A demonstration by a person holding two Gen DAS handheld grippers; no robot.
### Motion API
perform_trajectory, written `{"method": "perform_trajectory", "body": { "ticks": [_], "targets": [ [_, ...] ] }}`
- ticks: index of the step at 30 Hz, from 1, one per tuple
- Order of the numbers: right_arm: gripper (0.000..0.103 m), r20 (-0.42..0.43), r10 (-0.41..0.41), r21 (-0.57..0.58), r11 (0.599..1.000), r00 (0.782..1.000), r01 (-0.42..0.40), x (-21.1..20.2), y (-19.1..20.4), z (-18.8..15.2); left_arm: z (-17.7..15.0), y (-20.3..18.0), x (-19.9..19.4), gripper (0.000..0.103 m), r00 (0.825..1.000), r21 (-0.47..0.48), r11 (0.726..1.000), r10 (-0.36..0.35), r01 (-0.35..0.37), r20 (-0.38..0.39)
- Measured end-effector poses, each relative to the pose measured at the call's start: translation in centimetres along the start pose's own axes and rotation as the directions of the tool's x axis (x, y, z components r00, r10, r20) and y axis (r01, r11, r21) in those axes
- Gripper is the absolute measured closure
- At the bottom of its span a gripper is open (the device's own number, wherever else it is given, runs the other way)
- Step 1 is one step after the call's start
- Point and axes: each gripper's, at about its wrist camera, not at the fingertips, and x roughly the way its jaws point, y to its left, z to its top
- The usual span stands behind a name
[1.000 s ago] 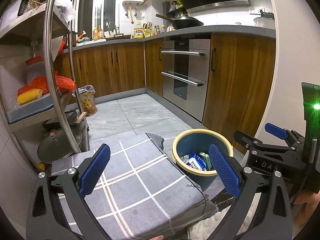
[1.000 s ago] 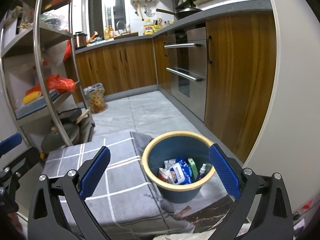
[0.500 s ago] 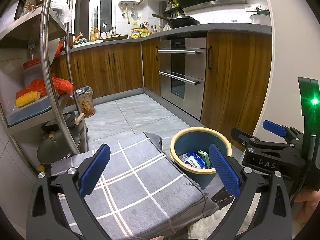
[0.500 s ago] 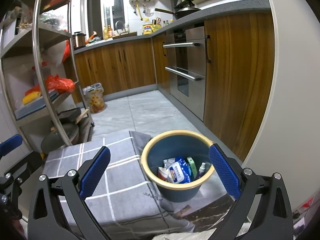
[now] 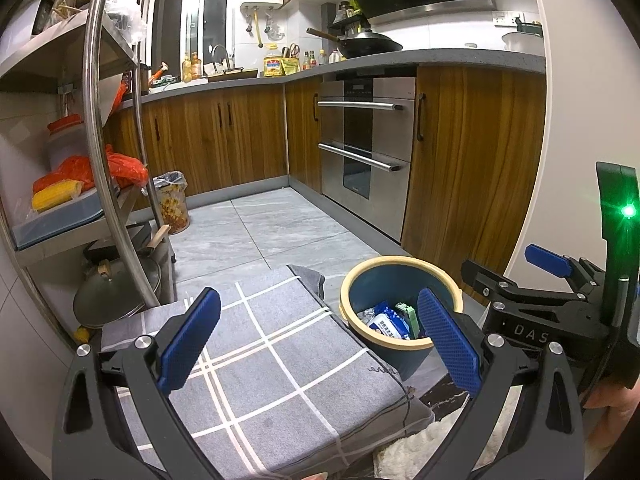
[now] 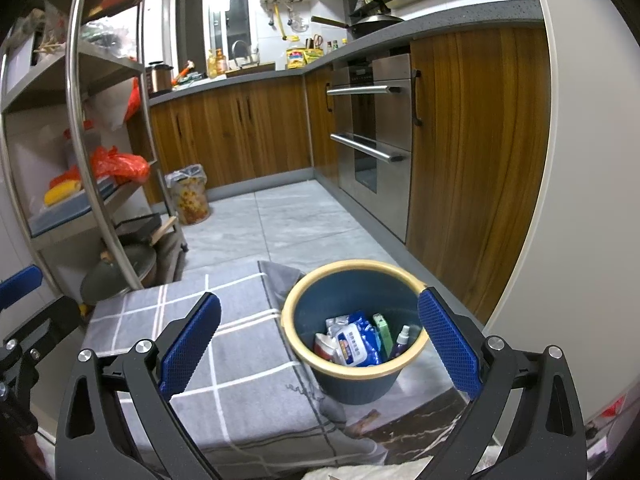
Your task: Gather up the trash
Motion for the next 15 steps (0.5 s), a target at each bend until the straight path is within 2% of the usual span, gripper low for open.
{"method": "perform_trajectory", "body": {
  "ticks": [15],
  "targets": [
    [0.005, -0.001, -0.002, -0.002, 1.0, 1.0, 0.002, -0.12, 0.07, -0.04, -0.05, -0.17, -0.01, 0.006, 1.0, -0.004, 1.0, 0.003, -0.003, -0.001]
  ]
}}
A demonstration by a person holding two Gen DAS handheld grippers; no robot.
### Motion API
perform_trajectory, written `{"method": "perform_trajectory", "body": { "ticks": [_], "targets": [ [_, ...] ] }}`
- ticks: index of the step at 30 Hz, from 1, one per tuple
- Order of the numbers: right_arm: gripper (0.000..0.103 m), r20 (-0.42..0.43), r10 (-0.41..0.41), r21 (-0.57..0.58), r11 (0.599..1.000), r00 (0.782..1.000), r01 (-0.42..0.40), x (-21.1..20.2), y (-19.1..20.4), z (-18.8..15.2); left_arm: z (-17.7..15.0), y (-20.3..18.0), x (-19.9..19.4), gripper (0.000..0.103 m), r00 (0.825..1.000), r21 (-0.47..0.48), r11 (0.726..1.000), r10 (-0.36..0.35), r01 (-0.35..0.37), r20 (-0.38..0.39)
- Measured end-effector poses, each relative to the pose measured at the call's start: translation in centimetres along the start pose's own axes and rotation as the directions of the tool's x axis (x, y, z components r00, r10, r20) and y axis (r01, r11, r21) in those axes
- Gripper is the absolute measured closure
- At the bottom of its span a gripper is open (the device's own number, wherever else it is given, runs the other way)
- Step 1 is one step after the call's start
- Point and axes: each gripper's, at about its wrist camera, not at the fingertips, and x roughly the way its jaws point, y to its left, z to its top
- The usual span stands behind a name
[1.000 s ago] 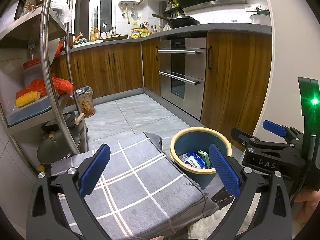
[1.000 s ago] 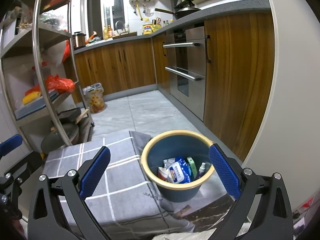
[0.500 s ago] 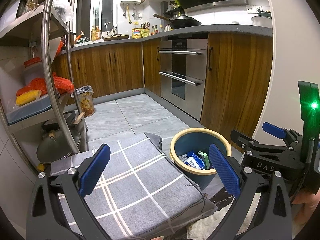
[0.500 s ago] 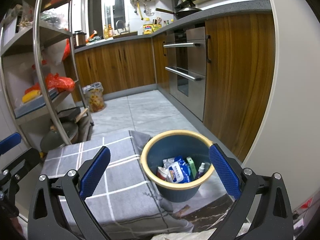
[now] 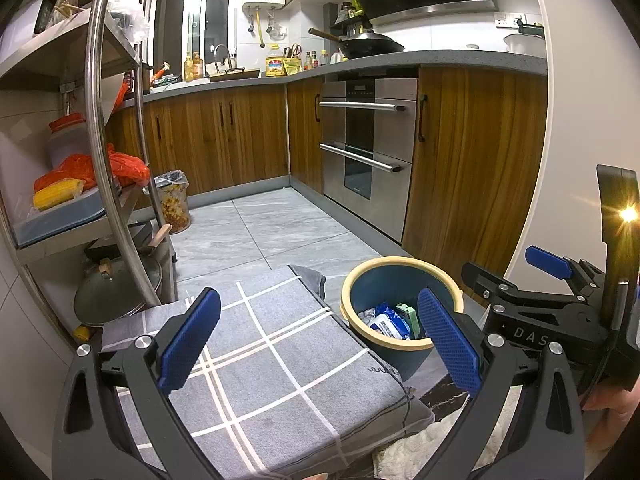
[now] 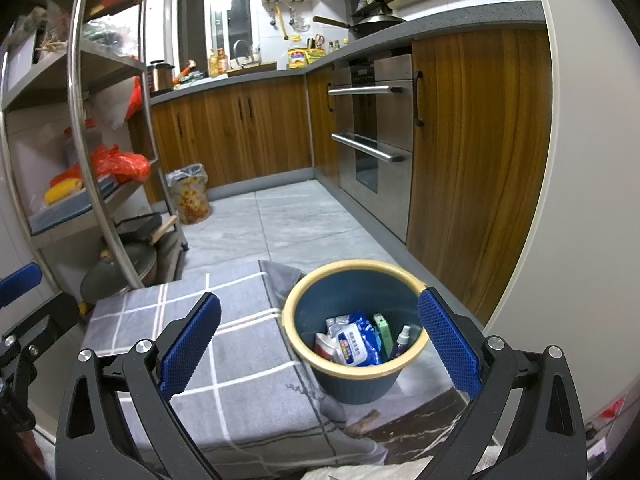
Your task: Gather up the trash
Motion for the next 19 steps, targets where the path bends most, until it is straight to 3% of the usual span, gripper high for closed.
{"method": "perform_trajectory", "body": {
  "ticks": [19],
  "targets": [
    [0.005, 0.0, 0.0, -0.002, 1.0, 1.0, 0.0, 0.01, 0.06, 0.09, 0.17, 0.32, 0.29, 0.006, 1.0, -0.018, 1.0, -0.021, 0.021, -0.021]
  ]
}}
